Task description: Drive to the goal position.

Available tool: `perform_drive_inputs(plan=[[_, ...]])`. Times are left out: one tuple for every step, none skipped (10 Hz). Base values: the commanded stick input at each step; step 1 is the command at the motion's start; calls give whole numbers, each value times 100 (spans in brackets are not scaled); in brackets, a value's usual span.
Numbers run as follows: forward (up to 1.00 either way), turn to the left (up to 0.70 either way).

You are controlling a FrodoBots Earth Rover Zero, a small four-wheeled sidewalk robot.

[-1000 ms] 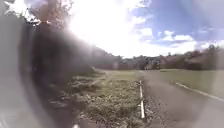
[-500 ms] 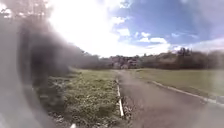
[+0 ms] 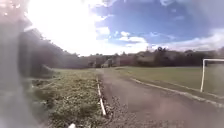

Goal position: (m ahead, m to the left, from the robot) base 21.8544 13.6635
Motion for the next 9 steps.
perform_drive_inputs(plan=[[0,-70],[0,-70],[0,-70],[0,-70],[0,-70],[0,-70],[4,0],[10,0],[70,0]])
